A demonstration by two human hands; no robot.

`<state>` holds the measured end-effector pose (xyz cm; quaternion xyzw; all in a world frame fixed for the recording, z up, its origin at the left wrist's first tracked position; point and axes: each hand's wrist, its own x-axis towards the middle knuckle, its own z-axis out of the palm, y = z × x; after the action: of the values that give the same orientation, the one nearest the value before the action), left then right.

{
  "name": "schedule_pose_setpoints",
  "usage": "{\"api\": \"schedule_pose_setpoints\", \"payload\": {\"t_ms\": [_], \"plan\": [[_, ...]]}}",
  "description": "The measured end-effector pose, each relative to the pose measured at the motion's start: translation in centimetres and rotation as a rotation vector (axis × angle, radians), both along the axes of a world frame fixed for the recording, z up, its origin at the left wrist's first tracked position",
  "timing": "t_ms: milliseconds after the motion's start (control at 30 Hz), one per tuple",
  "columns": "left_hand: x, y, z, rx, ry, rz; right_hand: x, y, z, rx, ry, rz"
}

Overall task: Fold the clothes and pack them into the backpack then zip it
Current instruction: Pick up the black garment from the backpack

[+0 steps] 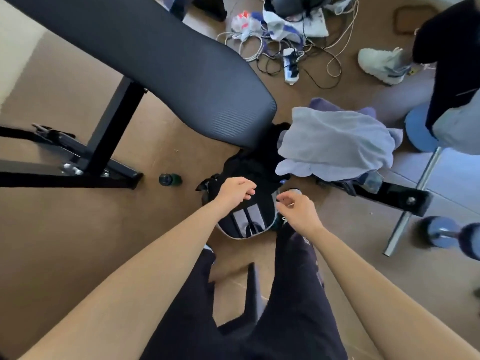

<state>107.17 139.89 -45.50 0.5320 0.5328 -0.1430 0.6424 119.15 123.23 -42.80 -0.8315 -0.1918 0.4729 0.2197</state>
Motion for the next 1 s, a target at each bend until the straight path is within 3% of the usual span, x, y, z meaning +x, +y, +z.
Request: {"api": "schedule_pose_setpoints", "payload": {"t_ms": [133,333,500,600,733,833,1000], "plan": [[-1.0,0.2,-10.3,0.029,0.113,0.02,2.5,1.6,-11.3,-0.069,0.067,0.12],[-4.6,-0.6,-26.4,0.248,0.262,-0.167,3.6,2.2,-29.3,-0.201,0.105,0.307],[-4.1,1.0,-37.0,0.492,0.393,-0.289,1.9,2.7,-39.3,-0.24,-0.049,0.578],[-2.6,2.3,-40.9,0.493,0.488,-0.317,0.5,2.6,-42.2,-0.187,-0.238,0.631],[-3.0,3.3,-43.7,0.56,0.443,-0.201,-0.4,2.3,-44.0,-0.062,-0.432,0.57],[-3.9,3.3,-42.9,0.636,0.28,-0.093,-0.6,2.2,-43.8,-0.029,-0.457,0.584],[-4.9,2.1,-36.6,0.513,-0.042,0.236,-1.2,1.9,-39.6,0.009,-0.415,0.583]]}}
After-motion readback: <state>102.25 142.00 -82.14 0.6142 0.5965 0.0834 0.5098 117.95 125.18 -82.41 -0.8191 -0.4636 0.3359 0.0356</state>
